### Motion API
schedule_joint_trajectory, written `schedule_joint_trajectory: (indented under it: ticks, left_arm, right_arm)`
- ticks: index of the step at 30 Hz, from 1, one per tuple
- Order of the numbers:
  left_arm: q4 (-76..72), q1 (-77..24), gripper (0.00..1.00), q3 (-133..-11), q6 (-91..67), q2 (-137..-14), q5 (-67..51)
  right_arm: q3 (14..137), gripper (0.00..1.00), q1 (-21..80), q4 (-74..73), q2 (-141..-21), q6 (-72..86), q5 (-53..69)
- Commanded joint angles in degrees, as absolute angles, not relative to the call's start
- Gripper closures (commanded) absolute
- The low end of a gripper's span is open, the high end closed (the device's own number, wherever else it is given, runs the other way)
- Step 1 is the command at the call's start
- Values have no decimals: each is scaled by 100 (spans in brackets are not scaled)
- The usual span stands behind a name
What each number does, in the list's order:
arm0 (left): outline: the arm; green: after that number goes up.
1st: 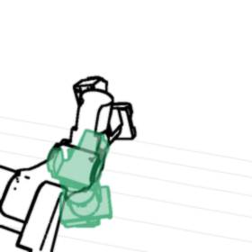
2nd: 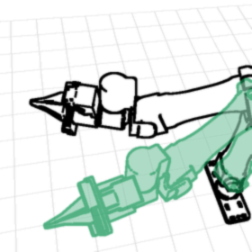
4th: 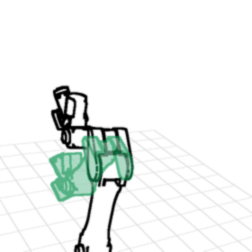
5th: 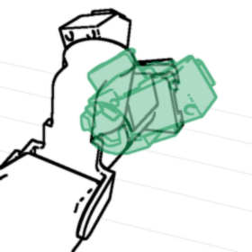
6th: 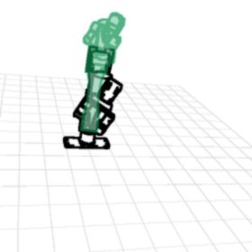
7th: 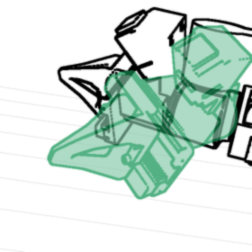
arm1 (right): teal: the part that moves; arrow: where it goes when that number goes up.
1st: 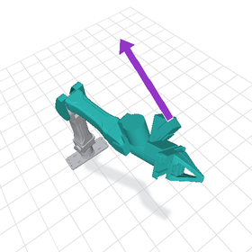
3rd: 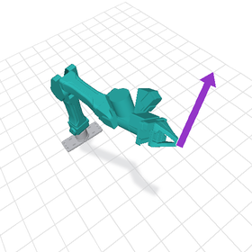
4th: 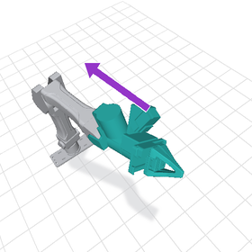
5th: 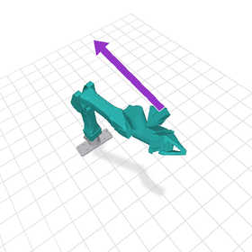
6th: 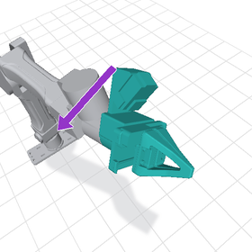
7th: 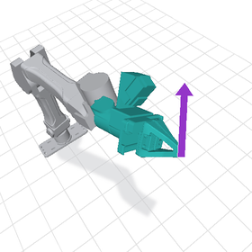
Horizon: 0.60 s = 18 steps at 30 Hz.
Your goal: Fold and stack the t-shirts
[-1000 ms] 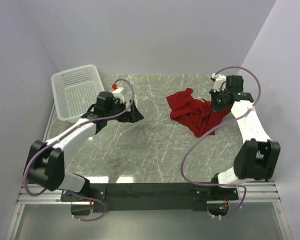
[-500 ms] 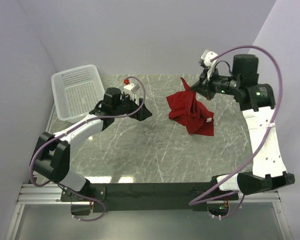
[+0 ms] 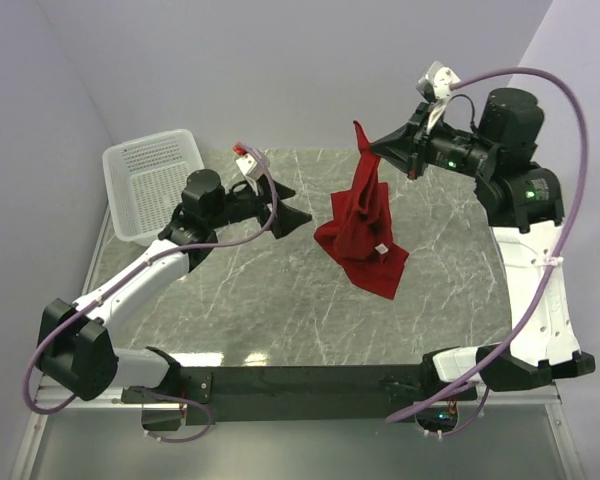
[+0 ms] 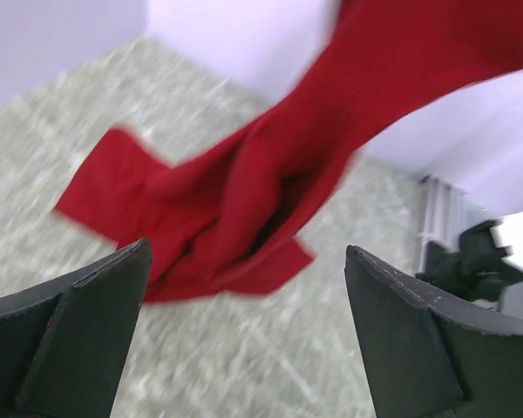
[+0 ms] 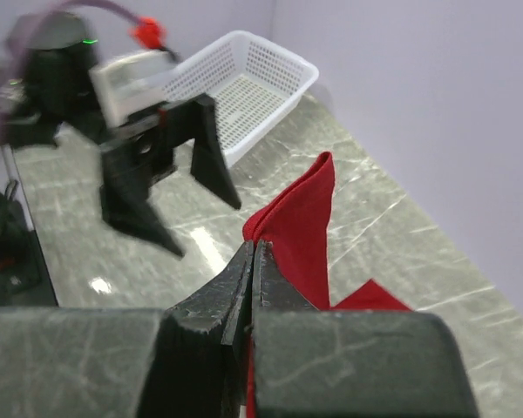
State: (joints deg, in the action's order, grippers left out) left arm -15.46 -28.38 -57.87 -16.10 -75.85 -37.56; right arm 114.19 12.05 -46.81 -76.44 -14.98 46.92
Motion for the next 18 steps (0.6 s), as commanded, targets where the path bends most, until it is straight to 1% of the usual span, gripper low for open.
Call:
schedule_joint_trajectory:
  ticks: [1,4,7,15,18]
  left_arm:
    - [-2329,-3250,2,-5810,-1872,-7304,-4088]
    - [-2085,-3698,2,-5871,-1584,-7531,-3780]
    - [-2030,-3919,3,-5968,-1477,-7917,-3542]
    - [-1775,-4131,6,-6574,-1064,-8938,-2936]
    - [-1819,-4148,10,-6829,-1037,-9263,-2777]
  right_arm:
    - [10918,100,1405,-3711,-7559,-520,4010]
    - [10749,100,1520,-3324,-7550,-10,3780]
    - [10906,100,1521,-3191,-7664,395,3718]
    - [11013,100,1520,-3094,-7612,659,3779]
    - [10978,100,1494,-3085,-7524,686,3718]
